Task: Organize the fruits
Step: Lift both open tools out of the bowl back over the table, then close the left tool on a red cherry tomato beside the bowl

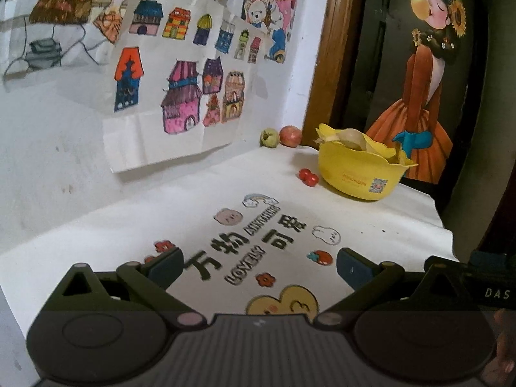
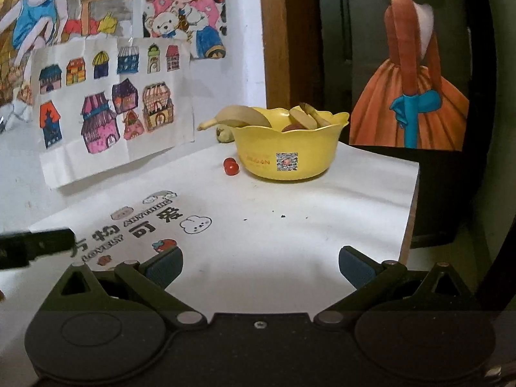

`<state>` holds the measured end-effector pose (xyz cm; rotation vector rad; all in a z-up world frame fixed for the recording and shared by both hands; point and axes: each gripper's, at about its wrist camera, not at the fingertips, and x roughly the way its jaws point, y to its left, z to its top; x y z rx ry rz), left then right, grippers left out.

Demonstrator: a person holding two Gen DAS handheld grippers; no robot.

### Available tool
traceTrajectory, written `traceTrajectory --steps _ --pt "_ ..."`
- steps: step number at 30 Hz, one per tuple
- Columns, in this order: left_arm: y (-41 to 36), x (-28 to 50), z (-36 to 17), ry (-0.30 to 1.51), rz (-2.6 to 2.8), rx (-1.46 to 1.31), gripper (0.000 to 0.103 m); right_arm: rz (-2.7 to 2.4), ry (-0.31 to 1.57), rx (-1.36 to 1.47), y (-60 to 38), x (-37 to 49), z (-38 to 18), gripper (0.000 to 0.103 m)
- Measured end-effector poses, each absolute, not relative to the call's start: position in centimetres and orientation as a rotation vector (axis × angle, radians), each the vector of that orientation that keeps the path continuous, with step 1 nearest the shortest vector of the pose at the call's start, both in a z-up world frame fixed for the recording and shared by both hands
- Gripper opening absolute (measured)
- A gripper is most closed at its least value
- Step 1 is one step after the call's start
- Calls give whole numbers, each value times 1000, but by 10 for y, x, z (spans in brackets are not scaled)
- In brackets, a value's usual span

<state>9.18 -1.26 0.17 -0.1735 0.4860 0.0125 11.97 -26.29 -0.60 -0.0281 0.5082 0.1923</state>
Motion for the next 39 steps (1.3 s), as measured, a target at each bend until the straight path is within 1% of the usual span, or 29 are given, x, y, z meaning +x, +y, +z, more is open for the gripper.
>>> traceTrajectory --steps 9,16,21,26,31,34,38,39 --pt "6 99 1 492 59 -173 103 222 540 -50 -269 138 -12 102" --pt "12 114 5 494 58 -109 103 331 530 -83 -255 151 -10 102" --pt "19 119 16 492 47 -89 103 340 520 12 -262 151 -5 102" --pt "26 131 44 502 -26 -51 103 384 499 14 -262 148 7 102" --pt "21 162 78 406 -52 103 103 448 429 -38 -247 167 22 102" --pt "10 193 82 373 -74 205 103 500 411 -105 -226 189 22 98" --pt "-4 241 65 388 -105 282 103 536 422 -182 -200 224 12 90" --pt "-6 251 60 389 -109 283 103 543 431 -194 -195 233 10 90"
